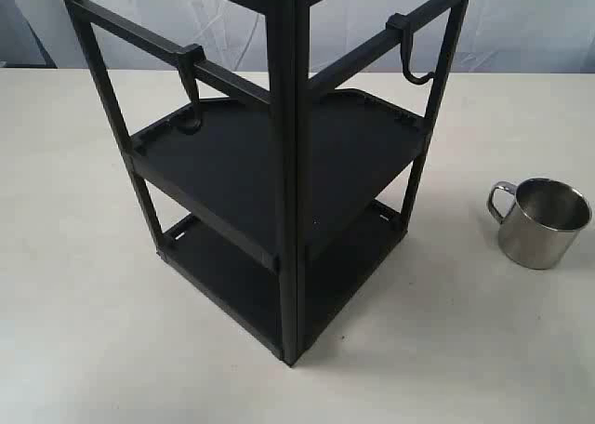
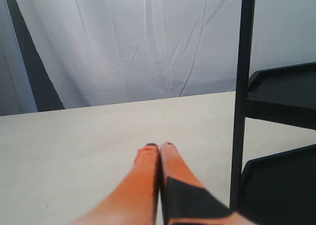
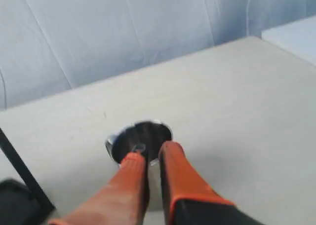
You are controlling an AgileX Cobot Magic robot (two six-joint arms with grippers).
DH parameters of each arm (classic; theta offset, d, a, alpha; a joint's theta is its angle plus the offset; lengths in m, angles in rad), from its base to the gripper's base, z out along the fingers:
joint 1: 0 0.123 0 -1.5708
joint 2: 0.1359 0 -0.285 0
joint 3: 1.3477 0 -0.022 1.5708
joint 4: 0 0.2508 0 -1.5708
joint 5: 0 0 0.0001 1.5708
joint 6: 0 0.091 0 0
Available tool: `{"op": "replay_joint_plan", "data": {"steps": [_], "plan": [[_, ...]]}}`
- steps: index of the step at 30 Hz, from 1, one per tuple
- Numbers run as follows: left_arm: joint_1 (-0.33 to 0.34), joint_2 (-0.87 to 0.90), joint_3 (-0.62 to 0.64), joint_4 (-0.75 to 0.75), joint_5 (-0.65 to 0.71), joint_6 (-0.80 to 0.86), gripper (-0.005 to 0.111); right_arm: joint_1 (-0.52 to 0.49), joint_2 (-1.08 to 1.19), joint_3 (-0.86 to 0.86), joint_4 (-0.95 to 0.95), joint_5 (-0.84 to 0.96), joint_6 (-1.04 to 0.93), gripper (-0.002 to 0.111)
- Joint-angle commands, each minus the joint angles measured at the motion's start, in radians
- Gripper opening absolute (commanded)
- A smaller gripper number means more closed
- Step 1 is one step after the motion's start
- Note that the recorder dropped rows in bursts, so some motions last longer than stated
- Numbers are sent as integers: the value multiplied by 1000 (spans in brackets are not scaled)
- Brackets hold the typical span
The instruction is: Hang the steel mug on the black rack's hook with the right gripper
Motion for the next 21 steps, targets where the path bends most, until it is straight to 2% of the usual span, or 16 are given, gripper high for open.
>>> {"op": "replay_joint_plan", "data": {"steps": [1,10,12,15,17,18,21], "plan": [[-5,-5,0,0,-5,-2,2,-6,-5,1,164,-218,43,12],[-5,-5,0,0,-5,-2,2,-4,-5,1,350,-504,91,12],[-5,-5,0,0,-5,-2,2,-4,-5,1,417,-525,208,12],[-5,-5,0,0,-5,-2,2,-4,-5,1,447,-523,539,12],[-5,-5,0,0,-5,-2,2,-4,-5,1,357,-555,775,12],[-5,-5,0,0,-5,-2,2,-4,-5,-2,242,-588,837,12],[-5,-5,0,0,-5,-2,2,-4,-5,-65,-189,-590,834,11]]}}
